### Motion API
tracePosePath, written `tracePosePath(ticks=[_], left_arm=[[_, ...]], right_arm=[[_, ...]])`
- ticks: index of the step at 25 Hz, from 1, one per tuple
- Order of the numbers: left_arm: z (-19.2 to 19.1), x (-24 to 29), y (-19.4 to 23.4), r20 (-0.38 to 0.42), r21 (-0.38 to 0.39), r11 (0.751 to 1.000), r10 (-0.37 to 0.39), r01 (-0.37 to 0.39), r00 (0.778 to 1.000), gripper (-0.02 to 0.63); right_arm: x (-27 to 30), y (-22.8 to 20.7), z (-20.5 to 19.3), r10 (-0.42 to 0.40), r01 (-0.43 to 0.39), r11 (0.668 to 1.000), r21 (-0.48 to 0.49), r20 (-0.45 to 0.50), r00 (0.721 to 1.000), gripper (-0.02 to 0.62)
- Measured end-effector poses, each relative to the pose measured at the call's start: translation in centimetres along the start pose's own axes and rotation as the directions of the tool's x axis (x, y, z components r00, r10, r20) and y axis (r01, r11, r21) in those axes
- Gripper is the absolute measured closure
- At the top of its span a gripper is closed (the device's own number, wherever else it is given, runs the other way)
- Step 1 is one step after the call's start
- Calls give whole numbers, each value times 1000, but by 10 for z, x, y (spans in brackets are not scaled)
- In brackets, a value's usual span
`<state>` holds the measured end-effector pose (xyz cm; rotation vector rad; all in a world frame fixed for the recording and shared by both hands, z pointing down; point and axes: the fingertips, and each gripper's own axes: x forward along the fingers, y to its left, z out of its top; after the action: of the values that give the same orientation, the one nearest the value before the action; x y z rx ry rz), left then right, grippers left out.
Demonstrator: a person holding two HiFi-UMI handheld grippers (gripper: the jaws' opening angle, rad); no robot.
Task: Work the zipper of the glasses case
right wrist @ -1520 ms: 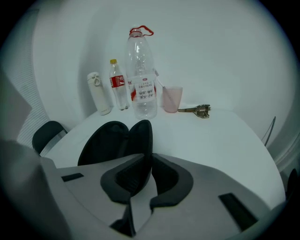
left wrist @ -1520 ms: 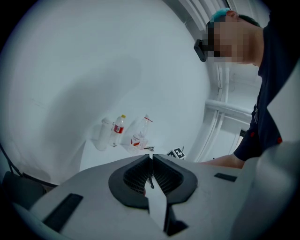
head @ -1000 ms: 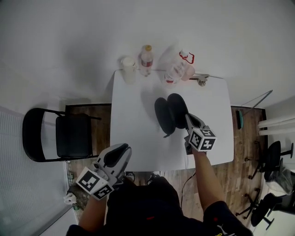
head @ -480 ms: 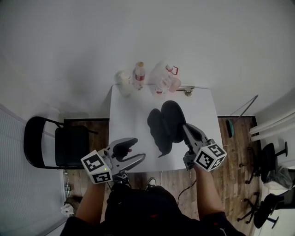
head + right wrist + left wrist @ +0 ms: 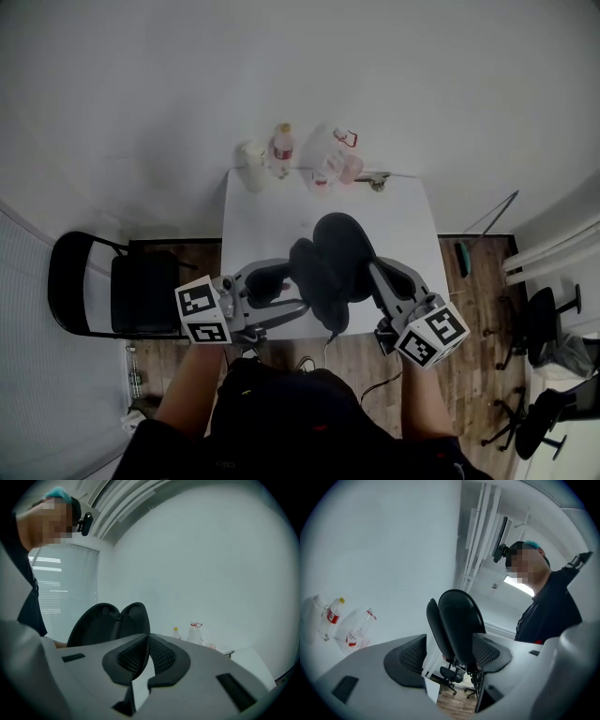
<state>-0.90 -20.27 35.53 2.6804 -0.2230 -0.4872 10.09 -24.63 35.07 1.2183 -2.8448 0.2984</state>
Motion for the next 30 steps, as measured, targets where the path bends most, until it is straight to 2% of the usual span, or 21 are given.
tracePosePath(ticks=[5,9,11,14,18,24,27,30], left_arm=[[4,3,0,62,-31,1000,0,2,998,279],[0,10,-3,74,-62,997,-30,35,997,270],[1,11,-4,95,-85,995,-39,47,995,267],[2,10,-6,130,-95,993,-57,69,990,262],[7,11,-15,169,-93,986,-123,140,978,262],[8,8,-12,205,-155,971,-149,183,967,264],[10,6,-11,232,-196,954,-180,227,956,275],[13,5,-12,274,-246,925,-219,288,937,291]], right_arm=[[-2,19,1,-7,6,993,-121,-1,1000,563],[3,36,-5,-17,4,967,-255,-50,999,563],[5,44,-7,-2,-15,960,-281,-61,998,563],[7,51,-11,42,-60,965,-255,-75,996,563],[8,60,-18,139,-153,971,-182,-88,986,563],[8,65,-24,209,-216,972,-92,-73,975,561],[6,72,-26,296,-298,954,-28,-66,953,555],[0,76,-21,384,-383,922,58,-18,923,508]])
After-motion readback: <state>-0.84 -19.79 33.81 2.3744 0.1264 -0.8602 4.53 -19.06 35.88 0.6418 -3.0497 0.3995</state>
